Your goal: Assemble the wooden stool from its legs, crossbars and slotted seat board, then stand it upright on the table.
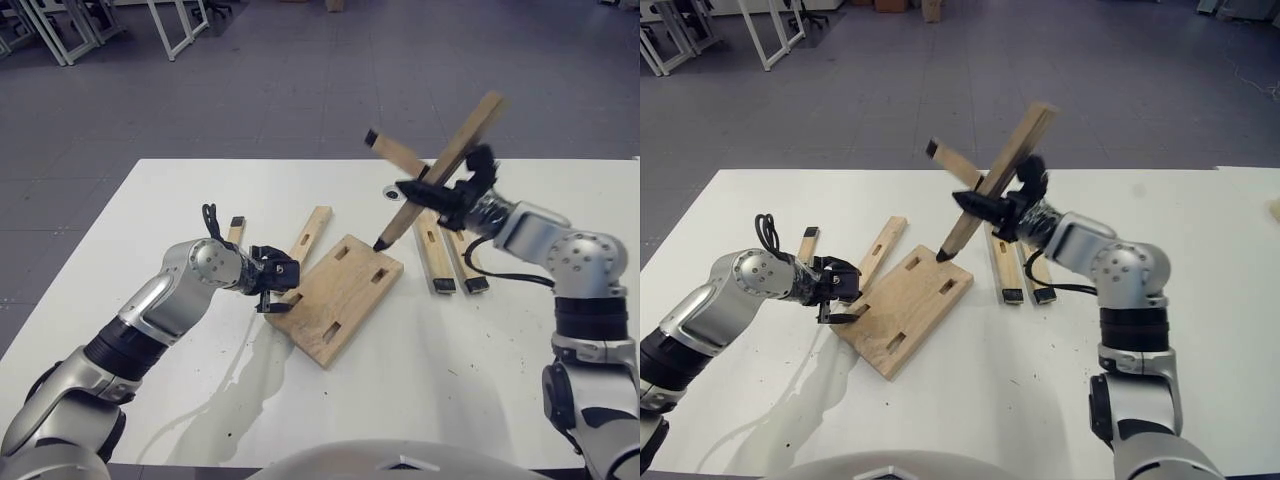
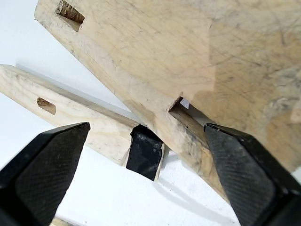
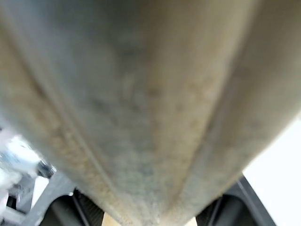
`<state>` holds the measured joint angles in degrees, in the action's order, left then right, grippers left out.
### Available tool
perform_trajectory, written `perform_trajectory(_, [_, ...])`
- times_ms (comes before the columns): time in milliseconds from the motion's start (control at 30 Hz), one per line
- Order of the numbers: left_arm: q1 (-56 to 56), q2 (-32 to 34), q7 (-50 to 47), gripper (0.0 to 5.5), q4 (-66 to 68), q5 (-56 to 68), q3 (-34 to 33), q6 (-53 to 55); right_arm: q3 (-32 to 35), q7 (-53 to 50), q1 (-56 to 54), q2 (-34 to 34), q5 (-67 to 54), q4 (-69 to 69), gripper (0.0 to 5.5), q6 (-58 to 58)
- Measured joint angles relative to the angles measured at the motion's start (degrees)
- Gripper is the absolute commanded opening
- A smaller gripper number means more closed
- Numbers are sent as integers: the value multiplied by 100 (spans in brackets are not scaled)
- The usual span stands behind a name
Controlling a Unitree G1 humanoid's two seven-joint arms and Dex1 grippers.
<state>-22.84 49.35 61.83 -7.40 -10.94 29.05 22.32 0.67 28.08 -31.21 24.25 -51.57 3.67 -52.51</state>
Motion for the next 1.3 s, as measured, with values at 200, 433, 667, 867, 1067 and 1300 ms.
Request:
perform_trajectory(200, [5,-93,-4,452,41,-55,-38,8,-325,544,356,-88,709,159,206,348])
perform_trajectory(433, [21,-152,-20,452,130,-80,-63,-27,-654,1207,307,-222,1356,662,205,1079])
perform_trajectory(667, [-38,-188,4,452,239,-124,-57,-130,-983,1878,-146,-117,2000,1323,204,1465])
perform_trajectory(867, [9,-271,-31,452,198,-127,-121,-9,-1258,1966,142,-71,2466,939,204,2103])
perform_trajectory(1067, [25,-367,-88,452,37,-169,-188,220,-1550,1419,1324,-205,2926,481,204,4166])
perform_trajectory(1300, [44,-397,-93,452,-30,-167,-225,366,-1572,1695,896,-77,2607,714,203,3502])
